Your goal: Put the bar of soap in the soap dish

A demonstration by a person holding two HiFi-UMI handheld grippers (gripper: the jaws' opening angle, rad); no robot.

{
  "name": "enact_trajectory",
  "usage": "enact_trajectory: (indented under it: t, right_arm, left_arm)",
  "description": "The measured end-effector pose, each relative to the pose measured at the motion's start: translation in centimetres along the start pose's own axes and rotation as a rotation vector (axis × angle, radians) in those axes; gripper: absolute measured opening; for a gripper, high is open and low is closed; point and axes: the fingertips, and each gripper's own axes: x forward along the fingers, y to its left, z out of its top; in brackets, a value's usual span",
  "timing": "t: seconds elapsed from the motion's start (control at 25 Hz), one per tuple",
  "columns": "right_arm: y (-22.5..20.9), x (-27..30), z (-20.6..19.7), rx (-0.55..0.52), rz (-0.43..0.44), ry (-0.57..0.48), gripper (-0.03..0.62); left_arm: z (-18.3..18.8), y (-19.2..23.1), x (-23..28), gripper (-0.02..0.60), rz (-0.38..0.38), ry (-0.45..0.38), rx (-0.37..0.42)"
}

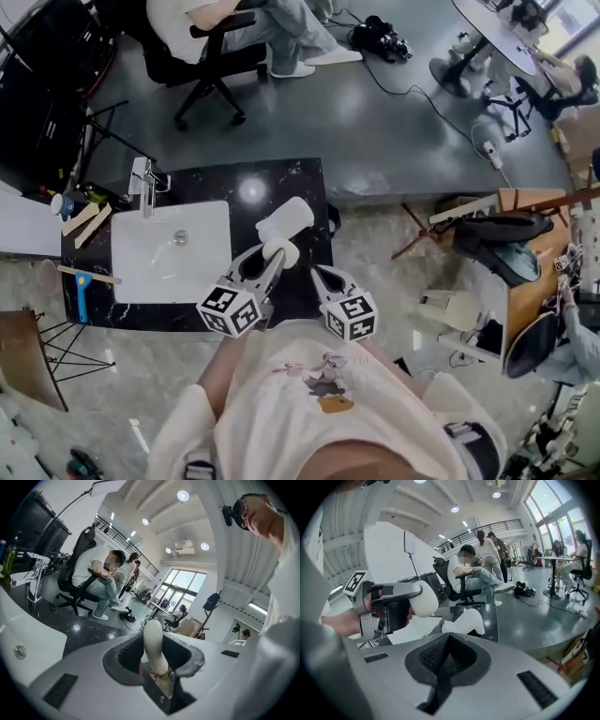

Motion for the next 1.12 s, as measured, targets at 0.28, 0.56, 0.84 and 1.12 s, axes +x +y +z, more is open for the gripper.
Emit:
enact_trajectory:
  t: [0.28,0.56,0.84,1.12]
  right_arm:
    - [-0.7,1.0,1.3,0.005,0.031,-0.018,0.006]
    - [-1.2,1.0,1.5,0.018,0.0,-0.039,0.006]
    - [-1.6,0.5,1.7,0.021,-0.023,-0.062,0.006]
    - [-1.9,-0.5,1.6,0.046,-0.072,-0.096,0.006]
  left_arm:
    - [0.5,1.2,3.0,0.126,-0.038,0.107,0.165]
    - [0.3,3.3,5.7,0.126,-0.037,0.202,0.328]
    - [-2.1,4.7,8.7,0.126,-0.039,0.33,0.501]
    - [-3.5,5.6,9.6,0.126,-0.079,0.405,0.622]
